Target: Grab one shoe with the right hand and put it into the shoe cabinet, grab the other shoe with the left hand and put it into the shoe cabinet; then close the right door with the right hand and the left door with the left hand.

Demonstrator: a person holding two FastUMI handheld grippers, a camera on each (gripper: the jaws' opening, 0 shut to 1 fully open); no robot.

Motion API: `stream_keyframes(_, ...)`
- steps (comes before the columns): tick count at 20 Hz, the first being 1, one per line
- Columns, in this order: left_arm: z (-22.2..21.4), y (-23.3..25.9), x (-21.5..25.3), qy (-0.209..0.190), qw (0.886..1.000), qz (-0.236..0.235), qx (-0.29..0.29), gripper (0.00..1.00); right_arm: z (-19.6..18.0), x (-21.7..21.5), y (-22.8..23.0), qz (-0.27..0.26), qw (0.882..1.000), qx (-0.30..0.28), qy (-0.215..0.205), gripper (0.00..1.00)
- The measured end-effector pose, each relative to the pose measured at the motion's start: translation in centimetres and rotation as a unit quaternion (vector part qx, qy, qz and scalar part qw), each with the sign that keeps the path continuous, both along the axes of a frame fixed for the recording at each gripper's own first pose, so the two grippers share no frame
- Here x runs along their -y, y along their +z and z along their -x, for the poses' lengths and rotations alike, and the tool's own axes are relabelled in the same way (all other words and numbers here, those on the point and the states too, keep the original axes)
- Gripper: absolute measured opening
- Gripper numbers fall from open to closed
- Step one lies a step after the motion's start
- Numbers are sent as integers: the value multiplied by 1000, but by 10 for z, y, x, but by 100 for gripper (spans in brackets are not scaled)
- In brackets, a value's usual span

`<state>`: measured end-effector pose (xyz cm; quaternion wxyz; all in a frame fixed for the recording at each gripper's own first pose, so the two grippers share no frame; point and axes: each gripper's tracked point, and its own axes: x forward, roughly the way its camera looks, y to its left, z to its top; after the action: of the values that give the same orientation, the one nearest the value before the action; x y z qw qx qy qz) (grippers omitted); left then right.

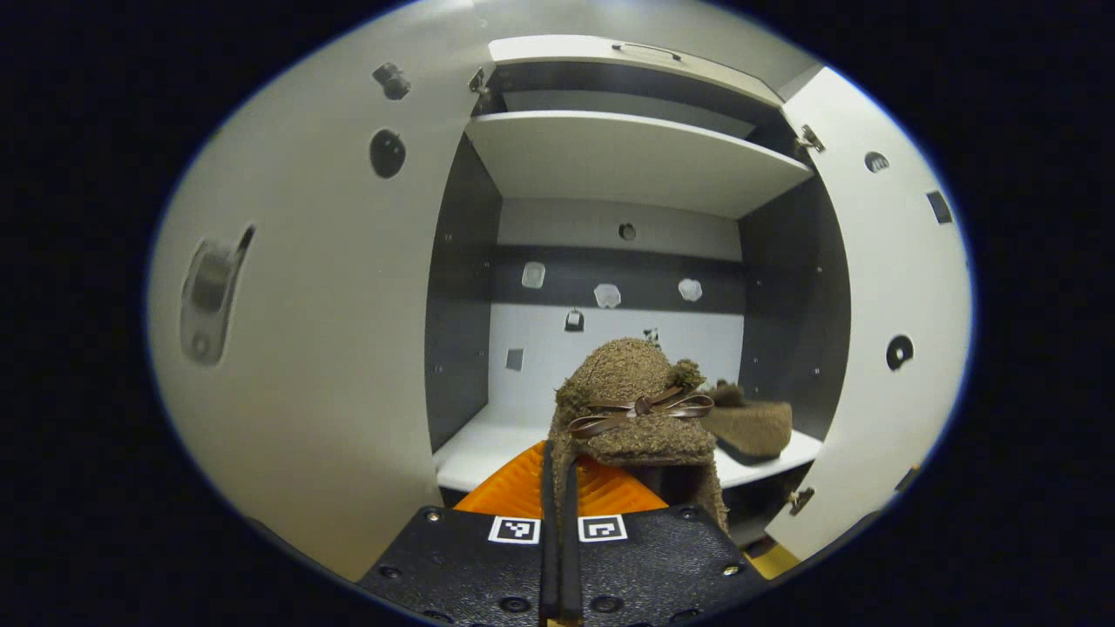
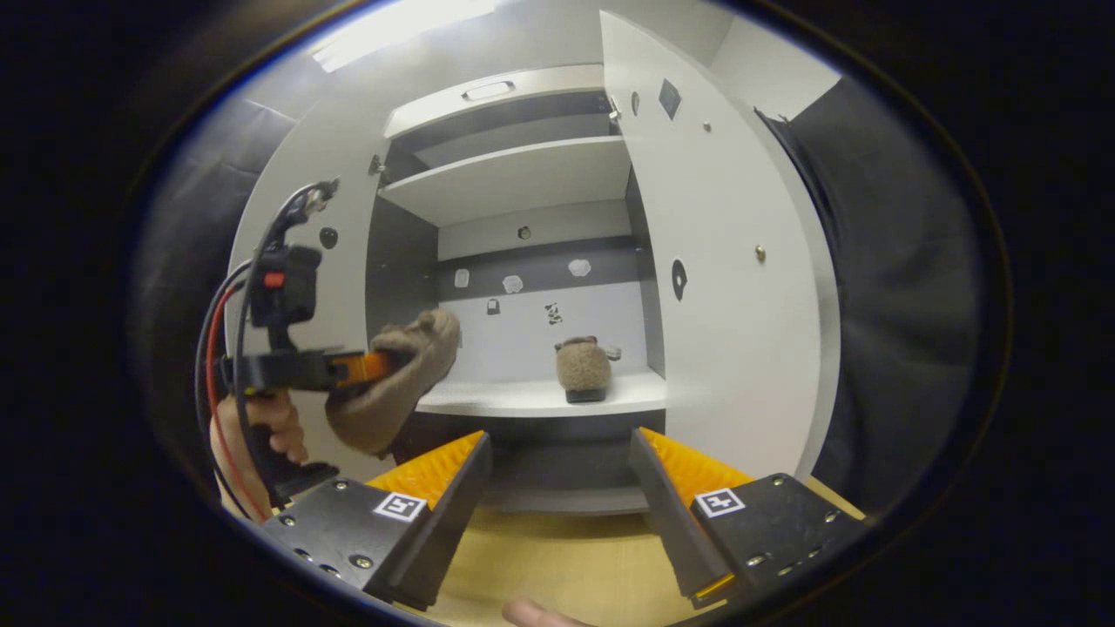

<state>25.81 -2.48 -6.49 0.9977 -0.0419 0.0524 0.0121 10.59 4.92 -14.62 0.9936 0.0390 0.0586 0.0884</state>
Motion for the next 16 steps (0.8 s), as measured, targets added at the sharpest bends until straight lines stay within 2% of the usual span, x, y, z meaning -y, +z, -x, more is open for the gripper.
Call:
stream_keyframes(4, -49, 27, 2, 1, 999, 34, 18, 2, 6, 0, 14, 5, 1000, 18, 3, 94)
stream_keyframes(6, -74, 28, 1, 7, 999, 42, 19, 1, 9, 8, 26, 4, 999, 39, -13, 96)
stream_keyframes(9, -108, 10, 0, 7, 999, 44, -10, 1, 15, 20, 40, 3, 998, 62, -31, 94)
stream_keyframes(13, -153, -26, 1, 17, 998, 32, -44, 2, 20, 23, 42, -9, 998, 63, -27, 96)
stream_keyframes(16, -171, -55, 1, 24, 996, 33, -77, 2, 27, 22, 48, -32, 996, 80, -18, 96)
